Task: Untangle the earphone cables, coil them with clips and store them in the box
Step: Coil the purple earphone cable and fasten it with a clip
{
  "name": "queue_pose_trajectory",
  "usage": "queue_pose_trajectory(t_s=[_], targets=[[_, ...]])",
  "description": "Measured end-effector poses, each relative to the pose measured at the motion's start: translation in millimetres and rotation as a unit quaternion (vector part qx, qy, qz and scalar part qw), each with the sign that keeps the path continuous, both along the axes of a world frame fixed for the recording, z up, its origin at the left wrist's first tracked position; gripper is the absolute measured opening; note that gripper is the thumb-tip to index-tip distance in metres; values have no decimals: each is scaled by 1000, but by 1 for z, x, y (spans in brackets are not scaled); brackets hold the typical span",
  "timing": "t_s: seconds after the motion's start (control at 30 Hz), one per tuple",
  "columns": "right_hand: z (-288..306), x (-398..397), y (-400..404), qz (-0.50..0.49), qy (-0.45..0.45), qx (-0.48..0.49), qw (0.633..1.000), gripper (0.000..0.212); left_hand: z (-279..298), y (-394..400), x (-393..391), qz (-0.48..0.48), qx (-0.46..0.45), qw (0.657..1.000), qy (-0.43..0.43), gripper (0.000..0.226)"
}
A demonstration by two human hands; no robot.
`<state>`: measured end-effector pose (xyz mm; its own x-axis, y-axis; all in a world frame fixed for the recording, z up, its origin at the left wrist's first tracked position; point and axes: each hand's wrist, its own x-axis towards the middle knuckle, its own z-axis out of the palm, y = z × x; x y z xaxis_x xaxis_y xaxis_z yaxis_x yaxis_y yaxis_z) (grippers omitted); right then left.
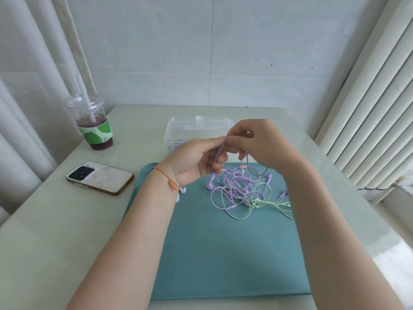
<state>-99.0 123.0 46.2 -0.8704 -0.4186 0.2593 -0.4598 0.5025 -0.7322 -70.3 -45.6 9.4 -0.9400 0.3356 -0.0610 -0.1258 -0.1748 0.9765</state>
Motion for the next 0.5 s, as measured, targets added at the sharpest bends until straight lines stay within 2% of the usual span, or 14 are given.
queue_pose_trajectory(t_s=[0.17,0.3,0.4,0.5], targets=[[0,0,-1,-28,-3,-44,999,15,1,-2,2,-26,11,999,31,26],[-1,-1,-2,-19,-22,-69,997,9,4,0,2,-26,117,993,6,33],[-4,1,-6,1,-35,-35,999,22,7,1,0,-8,213,977,-17,36],[-8,5,-12,13,-53,16,998,32,9,3,-1,41,320,946,-39,40]])
